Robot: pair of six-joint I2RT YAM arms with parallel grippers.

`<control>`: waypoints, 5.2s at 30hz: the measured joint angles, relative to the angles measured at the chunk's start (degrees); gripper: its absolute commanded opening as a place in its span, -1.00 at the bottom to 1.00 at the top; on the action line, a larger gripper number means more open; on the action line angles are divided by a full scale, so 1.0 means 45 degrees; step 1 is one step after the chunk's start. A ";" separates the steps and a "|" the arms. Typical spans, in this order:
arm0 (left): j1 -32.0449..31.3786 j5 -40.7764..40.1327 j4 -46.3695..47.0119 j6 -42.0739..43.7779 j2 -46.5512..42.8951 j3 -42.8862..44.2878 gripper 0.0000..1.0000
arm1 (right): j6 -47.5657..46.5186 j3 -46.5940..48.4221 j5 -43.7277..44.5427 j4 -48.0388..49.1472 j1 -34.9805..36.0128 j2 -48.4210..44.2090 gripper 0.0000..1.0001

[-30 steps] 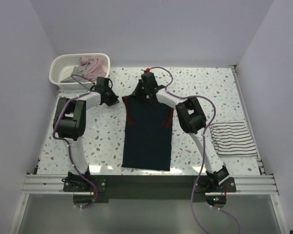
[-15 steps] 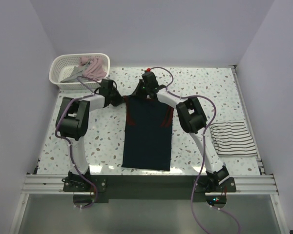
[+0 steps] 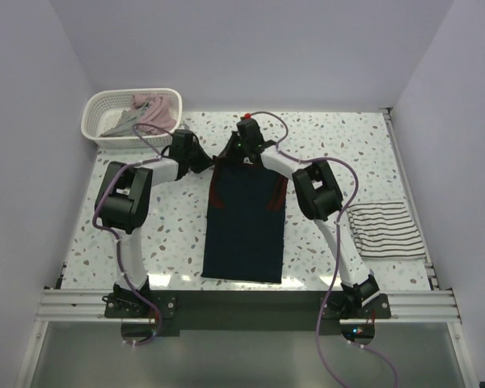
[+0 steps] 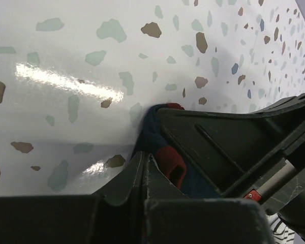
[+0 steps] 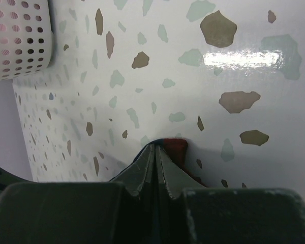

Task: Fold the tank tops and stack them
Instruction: Fold the tank top

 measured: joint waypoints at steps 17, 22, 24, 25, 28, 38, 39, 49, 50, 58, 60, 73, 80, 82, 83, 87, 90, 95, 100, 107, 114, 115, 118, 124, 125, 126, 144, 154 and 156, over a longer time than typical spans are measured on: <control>-0.0369 0.0233 0.1078 0.0000 -0.0185 -0.0627 -1.00 | 0.1341 0.0306 -0.1394 0.1297 -0.0262 0.0738 -0.80; -0.0427 0.0194 0.1122 -0.0015 -0.0141 -0.0724 -1.00 | 0.1812 0.0233 -0.1666 0.1773 -0.0335 0.0806 -0.59; -0.0432 0.0126 0.1122 -0.0039 -0.0068 -0.0724 -1.00 | 0.1953 0.0146 -0.1817 0.2006 -0.0374 0.0806 -0.52; -0.0437 0.0073 0.1117 -0.0044 -0.0019 -0.0724 -1.00 | 0.2011 0.0126 -0.1855 0.2084 -0.0393 0.0806 -0.44; -0.0437 -0.0117 0.1127 -0.0058 0.0112 -0.0719 -1.00 | 0.2064 0.0126 -0.1957 0.2283 -0.0476 0.0806 -0.32; -0.0432 -0.0418 0.0894 -0.0063 0.0393 -0.0189 -0.99 | 0.0855 -0.0204 -0.1321 0.1486 -0.1015 -0.0126 -0.21; -0.0427 -0.0461 0.0826 -0.0063 0.0393 -0.0141 -0.98 | 0.0651 -0.0792 -0.1107 0.1355 -0.1098 -0.0651 -0.22; -0.0389 -0.0573 0.0534 -0.0044 0.0568 0.0578 -0.97 | -0.0175 -0.8568 0.0180 0.2633 -0.2506 -0.7655 -0.32; -0.0384 -0.0573 0.0529 -0.0044 0.0612 0.0612 -0.97 | -0.0092 -0.9296 0.0107 0.3089 -0.2885 -0.8092 -0.31; -0.0384 -0.0568 0.0427 -0.0044 0.0835 0.0670 -0.97 | 0.0321 -1.1608 -0.0384 0.3997 -0.5168 -0.8058 -0.32; -0.0379 -0.0568 0.0427 -0.0044 0.0840 0.0670 -0.97 | 0.0321 -1.1608 -0.0471 0.4075 -0.5071 -0.7844 -0.32; -0.0238 -0.0568 0.0408 -0.0039 0.0840 0.0670 -0.98 | 0.0704 -1.1171 -0.0903 0.4527 -0.4745 -0.6679 -0.62; -0.0214 -0.0563 0.0403 -0.0039 0.0840 0.0670 -0.98 | 0.0695 -1.0389 -0.0840 0.4405 -0.4439 -0.6241 -0.83; -0.0214 -0.0563 0.0398 -0.0039 0.0840 0.0670 -0.97 | 0.0602 -1.0006 -0.0777 0.4197 -0.4299 -0.5935 -0.87; -0.0214 -0.0563 0.0393 -0.0039 0.0845 0.0675 -0.97 | 0.0525 -0.9758 -0.0733 0.4022 -0.4221 -0.5722 -0.88; -0.0214 -0.0559 0.0384 -0.0039 0.0981 0.0816 -0.97 | 0.0364 -0.9024 -0.0568 0.3609 -0.3993 -0.4877 -0.90; -0.0209 -0.0534 0.0384 -0.0044 0.1122 0.0976 -0.96 | 0.0219 -0.8592 -0.0486 0.3317 -0.3925 -0.4677 -0.91; -0.0209 -0.0748 0.0350 -0.0117 0.1321 0.1268 -0.95 | 0.0155 -0.7558 -0.0578 0.3084 -0.3915 -0.4022 -0.91; -0.0209 -0.1316 0.0102 -0.0403 0.1593 0.1778 -0.93 | -0.0010 -0.6169 -0.0612 0.2526 -0.3886 -0.3245 -0.91; -0.0209 -0.1603 0.0117 -0.0481 0.2152 0.2623 -0.71 | -0.0423 -0.5139 -0.0510 0.1836 -0.3852 -0.2817 -0.84; -0.0204 -0.1549 0.0622 0.0097 0.2016 0.2647 -0.35 | -0.1418 -0.4138 -0.0461 0.0539 -0.3847 -0.2822 -0.34; -0.0204 -0.1501 0.0704 0.0204 0.1909 0.2647 -0.29 | -0.1559 -0.3920 -0.0461 0.0335 -0.3847 -0.2822 -0.26; -0.0185 -0.1350 0.0777 0.0617 0.1214 0.2637 -0.17 | -0.2108 -0.3215 -0.0442 -0.0447 -0.3847 -0.2900 -0.08; -0.0151 -0.1413 0.0432 0.0772 -0.2395 0.1263 -0.14 | -0.2671 -0.3993 0.0165 -0.1826 -0.3823 -0.5285 0.05; -0.0170 -0.1481 0.0214 0.0733 -0.3230 0.0758 -0.14 | -0.2686 -0.4532 0.0282 -0.2064 -0.3789 -0.5984 0.05; -0.0214 -0.1583 0.0019 0.0724 -0.4104 0.0151 -0.14 | -0.2705 -0.5299 0.0466 -0.2263 -0.3745 -0.6965 0.05; -0.5625 -0.3245 -0.5654 -0.1044 -1.5193 -1.0098 0.03 | -0.0777 -1.9351 0.1957 -0.4153 0.1069 -1.9885 0.12; -0.7689 -0.3866 -0.6028 -0.3337 -1.5251 -1.1686 -0.01 | 0.1326 -2.0997 0.2807 -0.3823 0.2871 -2.0507 0.12; -0.7946 -0.4012 -0.6033 -0.3725 -1.5237 -1.1856 -0.03 | 0.1690 -2.1187 0.2982 -0.3701 0.3118 -2.0487 0.12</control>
